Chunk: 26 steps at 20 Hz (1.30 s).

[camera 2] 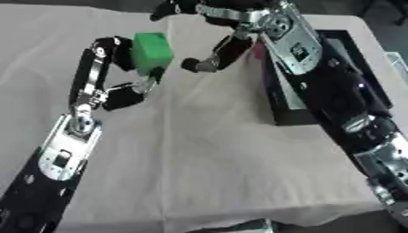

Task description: Pick up the objects with one hand, pass them to the other hand, and then place them into the box on the other side of the table.

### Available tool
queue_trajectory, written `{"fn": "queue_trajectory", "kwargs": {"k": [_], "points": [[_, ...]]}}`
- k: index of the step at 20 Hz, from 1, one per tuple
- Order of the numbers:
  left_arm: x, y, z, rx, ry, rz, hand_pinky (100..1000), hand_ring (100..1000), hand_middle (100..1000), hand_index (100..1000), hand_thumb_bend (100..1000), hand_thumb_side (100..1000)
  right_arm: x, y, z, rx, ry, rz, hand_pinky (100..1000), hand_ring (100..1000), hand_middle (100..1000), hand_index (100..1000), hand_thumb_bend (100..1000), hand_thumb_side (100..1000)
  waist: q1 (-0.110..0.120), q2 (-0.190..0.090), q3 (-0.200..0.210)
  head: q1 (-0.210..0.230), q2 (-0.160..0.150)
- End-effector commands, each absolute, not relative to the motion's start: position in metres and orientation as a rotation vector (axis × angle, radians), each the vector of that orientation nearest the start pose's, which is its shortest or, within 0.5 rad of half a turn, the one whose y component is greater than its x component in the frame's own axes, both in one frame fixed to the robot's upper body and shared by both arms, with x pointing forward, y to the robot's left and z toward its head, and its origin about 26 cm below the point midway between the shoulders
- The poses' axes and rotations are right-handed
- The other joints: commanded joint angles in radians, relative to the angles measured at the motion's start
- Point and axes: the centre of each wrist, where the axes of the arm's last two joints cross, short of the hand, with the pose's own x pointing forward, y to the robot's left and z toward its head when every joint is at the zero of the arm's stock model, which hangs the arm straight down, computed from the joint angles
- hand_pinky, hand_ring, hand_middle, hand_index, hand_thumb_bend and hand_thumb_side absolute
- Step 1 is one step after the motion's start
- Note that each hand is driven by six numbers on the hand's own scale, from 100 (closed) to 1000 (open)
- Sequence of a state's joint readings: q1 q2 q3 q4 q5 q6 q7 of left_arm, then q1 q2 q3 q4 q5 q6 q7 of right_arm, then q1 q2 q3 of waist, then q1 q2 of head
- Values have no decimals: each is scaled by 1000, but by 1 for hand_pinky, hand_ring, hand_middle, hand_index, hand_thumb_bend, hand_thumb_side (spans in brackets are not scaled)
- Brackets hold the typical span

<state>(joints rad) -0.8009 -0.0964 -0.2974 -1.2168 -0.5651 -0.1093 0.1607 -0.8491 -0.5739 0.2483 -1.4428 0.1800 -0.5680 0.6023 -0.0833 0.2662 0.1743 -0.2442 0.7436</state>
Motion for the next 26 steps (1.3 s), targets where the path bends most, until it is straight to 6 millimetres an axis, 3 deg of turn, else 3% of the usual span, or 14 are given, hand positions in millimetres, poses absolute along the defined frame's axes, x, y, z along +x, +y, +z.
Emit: {"fn": "queue_trajectory", "kwargs": {"k": [1,18,26], "points": [[397,22,160,214,-2245,-822,479,431,416,485,100,179,413,-246,283,307,2583,-2218,1000,997,888,935,262,100,0,-14,1,-2,-12],[392,11,160,290,-2296,-809,471,425,390,482,100,155,415,-241,275,319,2567,-2290,1000,989,868,914,170,100,-7,-10,5,-6,-8],[393,14,156,312,-2268,-785,470,425,386,481,100,158,406,-247,293,297,2616,-2245,1000,998,880,935,164,100,-8,-7,0,9,-1]]}}
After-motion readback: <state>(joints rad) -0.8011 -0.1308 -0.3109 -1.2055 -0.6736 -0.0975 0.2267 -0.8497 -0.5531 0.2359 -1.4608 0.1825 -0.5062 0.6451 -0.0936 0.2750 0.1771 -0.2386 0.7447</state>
